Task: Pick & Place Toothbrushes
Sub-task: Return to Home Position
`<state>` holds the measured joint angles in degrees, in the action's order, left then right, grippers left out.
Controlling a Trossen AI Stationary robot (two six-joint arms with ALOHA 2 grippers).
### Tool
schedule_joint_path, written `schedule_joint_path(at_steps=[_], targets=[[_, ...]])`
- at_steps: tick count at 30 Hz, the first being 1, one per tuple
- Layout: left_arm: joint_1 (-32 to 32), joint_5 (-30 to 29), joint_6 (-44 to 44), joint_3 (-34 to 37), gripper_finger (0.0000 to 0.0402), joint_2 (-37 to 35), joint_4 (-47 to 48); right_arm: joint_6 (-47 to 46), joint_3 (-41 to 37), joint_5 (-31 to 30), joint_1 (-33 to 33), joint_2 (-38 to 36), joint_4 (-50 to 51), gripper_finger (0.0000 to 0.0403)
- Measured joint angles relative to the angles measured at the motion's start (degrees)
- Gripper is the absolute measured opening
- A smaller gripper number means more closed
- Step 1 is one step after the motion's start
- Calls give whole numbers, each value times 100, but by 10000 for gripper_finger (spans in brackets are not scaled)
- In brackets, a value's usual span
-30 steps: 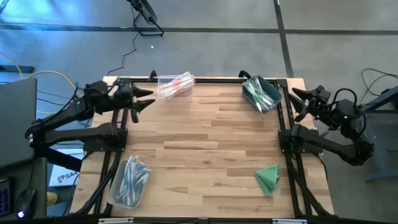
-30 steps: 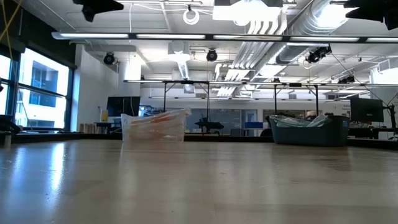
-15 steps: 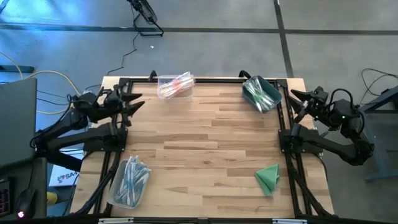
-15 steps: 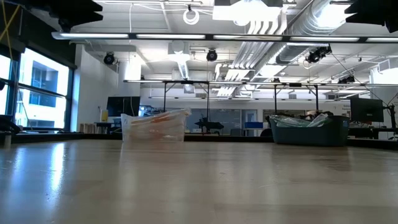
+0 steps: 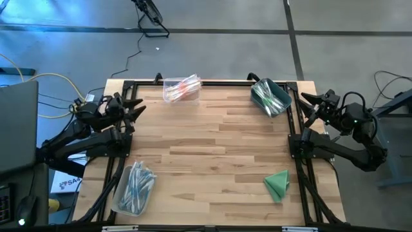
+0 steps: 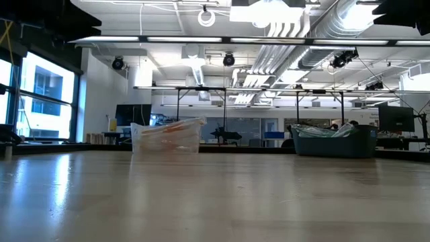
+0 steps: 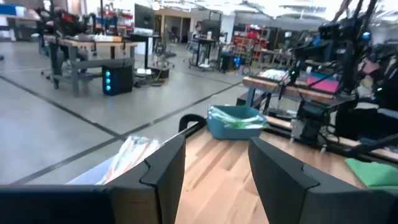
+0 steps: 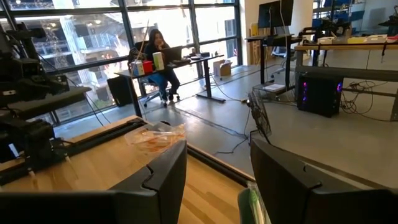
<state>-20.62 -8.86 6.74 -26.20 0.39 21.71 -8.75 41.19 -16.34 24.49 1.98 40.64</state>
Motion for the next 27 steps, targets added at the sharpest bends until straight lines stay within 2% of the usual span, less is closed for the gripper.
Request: schedule_joint_path(at_steps=[15,19,27], targets=[[0,-702,237,88,171,-5,418,-36,0,-2,0,0,-12,172],[0,-709,237,449,171,1,303,-44,0,-2,0,0,-13,172],[2,-1145,213,1575,171,1,-1012,-43,0,-26,0,0,-104,172]])
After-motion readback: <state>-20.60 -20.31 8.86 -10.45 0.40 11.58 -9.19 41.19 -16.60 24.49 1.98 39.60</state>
